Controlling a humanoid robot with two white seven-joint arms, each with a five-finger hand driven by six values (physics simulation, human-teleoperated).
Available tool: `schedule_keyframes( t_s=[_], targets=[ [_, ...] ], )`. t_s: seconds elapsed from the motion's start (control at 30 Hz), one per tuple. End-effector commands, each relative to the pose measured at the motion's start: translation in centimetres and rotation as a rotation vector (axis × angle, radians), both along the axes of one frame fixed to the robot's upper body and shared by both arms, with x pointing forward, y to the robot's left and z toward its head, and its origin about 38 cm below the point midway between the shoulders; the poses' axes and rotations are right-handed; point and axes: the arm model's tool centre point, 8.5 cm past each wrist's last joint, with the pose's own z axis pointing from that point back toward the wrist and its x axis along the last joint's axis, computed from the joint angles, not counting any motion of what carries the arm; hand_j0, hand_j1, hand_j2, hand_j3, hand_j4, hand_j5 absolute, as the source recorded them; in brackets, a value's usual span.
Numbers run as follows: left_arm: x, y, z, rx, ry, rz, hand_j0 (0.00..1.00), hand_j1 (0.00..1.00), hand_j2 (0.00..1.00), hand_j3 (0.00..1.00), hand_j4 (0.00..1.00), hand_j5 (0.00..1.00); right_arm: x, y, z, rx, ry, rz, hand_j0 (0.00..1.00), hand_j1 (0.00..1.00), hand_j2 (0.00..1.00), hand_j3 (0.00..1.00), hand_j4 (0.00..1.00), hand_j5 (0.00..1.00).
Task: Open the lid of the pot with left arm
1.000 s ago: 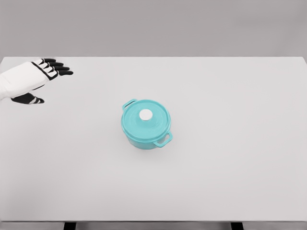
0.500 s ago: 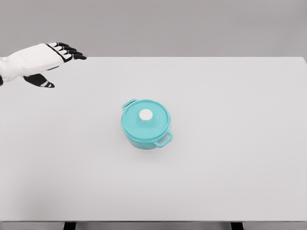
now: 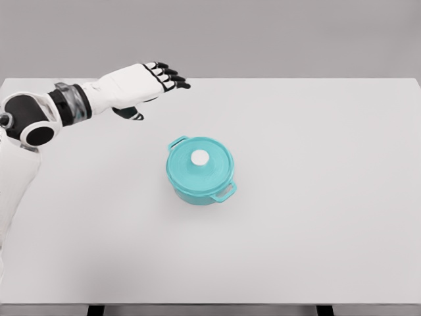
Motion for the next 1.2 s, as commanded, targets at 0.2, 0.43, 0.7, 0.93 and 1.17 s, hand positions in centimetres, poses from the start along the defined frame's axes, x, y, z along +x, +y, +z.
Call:
schedule_keyframes(
  t_s=[0.2,0.43,0.7,0.93,1.17],
  targets=[
    [-4.9,0.0,2.5,-0.057,-0.021,-0.164,1.00,1.00,1.00,1.00,1.00,1.00,0.0,0.0,0.0,0.000,-0.001,-0.001,1.00,1.00,1.00,1.00,1.00,1.00],
    [-7.8,-1.2,2.8,-0.098,0.048,-0.302,1.00,1.00,1.00,1.00,1.00,1.00,0.0,0.0,0.0,0.000,-0.001,-0.001,1.00,1.00,1.00,1.00,1.00,1.00],
    [-9.1,-3.8,0.7,-0.080,0.114,-0.386,1.00,1.00,1.00,1.00,1.00,1.00,0.0,0.0,0.0,0.000,-0.001,-0.001,1.00,1.00,1.00,1.00,1.00,1.00],
    [-8.4,-3.7,1.0,-0.029,0.075,-0.364,1.00,1.00,1.00,1.00,1.00,1.00,0.0,0.0,0.0,-0.001,0.000,-0.001,1.00,1.00,1.00,1.00,1.00,1.00],
    [-8.1,-5.6,0.7,0.001,0.028,-0.367,1.00,1.00,1.00,1.00,1.00,1.00,0.0,0.0,0.0,0.000,-0.001,-0.001,1.00,1.00,1.00,1.00,1.00,1.00]
  ],
)
